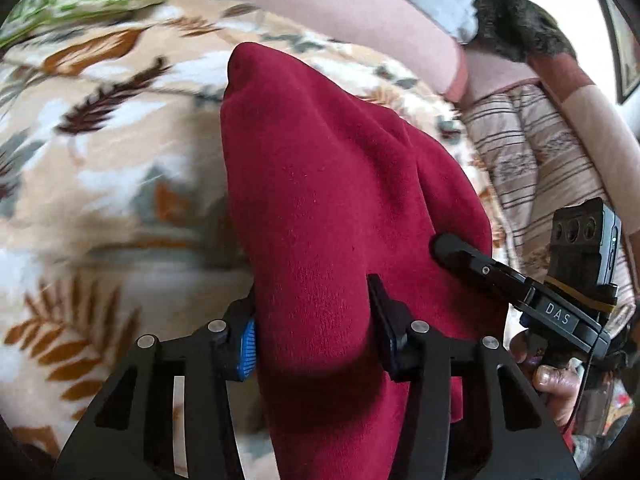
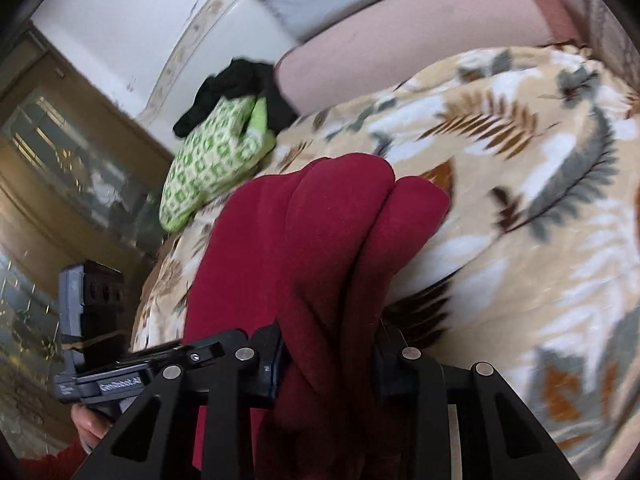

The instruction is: Fold small clothes

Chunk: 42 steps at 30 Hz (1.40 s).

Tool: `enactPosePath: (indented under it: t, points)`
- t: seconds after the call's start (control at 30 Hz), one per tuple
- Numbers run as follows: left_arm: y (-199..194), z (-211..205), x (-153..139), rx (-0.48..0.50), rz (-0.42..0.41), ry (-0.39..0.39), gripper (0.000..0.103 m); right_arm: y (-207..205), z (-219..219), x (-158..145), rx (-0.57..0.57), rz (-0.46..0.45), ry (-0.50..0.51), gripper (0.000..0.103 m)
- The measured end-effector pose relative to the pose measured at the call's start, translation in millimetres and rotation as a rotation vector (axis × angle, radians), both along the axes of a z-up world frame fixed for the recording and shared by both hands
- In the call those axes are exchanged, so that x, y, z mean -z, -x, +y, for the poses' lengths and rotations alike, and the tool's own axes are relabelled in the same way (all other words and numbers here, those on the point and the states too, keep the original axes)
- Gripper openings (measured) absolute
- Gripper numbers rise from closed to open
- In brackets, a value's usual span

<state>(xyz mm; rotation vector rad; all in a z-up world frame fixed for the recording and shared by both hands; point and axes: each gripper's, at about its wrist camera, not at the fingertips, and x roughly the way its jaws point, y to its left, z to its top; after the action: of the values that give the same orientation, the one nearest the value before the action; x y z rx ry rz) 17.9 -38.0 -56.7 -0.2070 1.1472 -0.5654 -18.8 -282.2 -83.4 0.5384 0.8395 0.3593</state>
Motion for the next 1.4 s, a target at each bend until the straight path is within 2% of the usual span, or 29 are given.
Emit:
enactPosePath:
  t: [0.1, 0.13, 0.2, 0.27, 0.33, 0.37, 0.43, 0.53, 0.67, 0.77, 0.83, 1.0, 1.13, 1.2, 1.27, 1.33, 1.4]
  points:
    - [-5, 10, 28, -0.024, 0.048, -0.048, 0.049, -11, 21, 23, -0.015, 0.063, 0.041, 0.036]
    - [-6, 12, 34, -0.031, 0.057, -0.036, 0.054, -15, 25, 35, -0.005, 0.119, 0.078, 0.040]
    - [-4, 16, 34, -0.042, 0.060, -0.009, 0.057, -12, 21, 38, 0.012, 0.128, 0.095, 0.046]
    - [-3, 18, 26, -0.051, 0.053, -0.032, 0.057, -1, 12, 25, 0.037, 0.104, 0.106, 0.048]
    - [1, 19, 11, -0.068, 0.003, -0.060, 0.057, 11, 5, 1, 0.067, 0.046, 0.150, 0.048]
    - [4, 21, -1, -0.080, -0.048, -0.076, 0.057, 16, 2, -11, 0.073, 0.009, 0.157, 0.048]
    - [6, 23, -13, -0.092, -0.098, -0.078, 0.057, 22, 7, -34, 0.033, -0.065, 0.159, 0.047]
    - [1, 16, -18, -0.086, -0.117, -0.075, 0.057, 15, 31, -43, -0.049, -0.099, 0.184, 0.041]
    - [-6, 2, -4, -0.084, -0.136, -0.145, 0.057, 2, 54, -21, -0.094, -0.061, 0.266, 0.038]
    - [-11, -9, 13, -0.072, -0.147, -0.210, 0.058, -6, 50, 11, -0.059, 0.013, 0.364, 0.035]
    - [-12, -12, 20, -0.082, -0.162, -0.228, 0.064, -9, 42, 26, -0.047, 0.035, 0.360, 0.035]
    - [-7, -14, 20, -0.090, -0.185, -0.244, 0.065, 6, 39, 8, -0.047, 0.019, 0.356, 0.035]
    - [-3, -13, 19, -0.099, -0.186, -0.245, 0.065, 32, 53, -14, -0.095, -0.058, 0.349, 0.035]
    - [0, -14, 17, -0.099, -0.196, -0.250, 0.065, 40, 63, -6, -0.096, -0.044, 0.402, 0.035]
    - [4, -14, 16, -0.097, -0.204, -0.257, 0.065, 39, 67, 16, -0.079, 0.010, 0.473, 0.035]
    - [10, -14, 11, -0.096, -0.226, -0.267, 0.065, 41, 63, 24, -0.053, 0.011, 0.453, 0.035]
    - [17, -12, 3, -0.101, -0.264, -0.275, 0.065, 44, 58, 15, -0.042, 0.010, 0.425, 0.035]
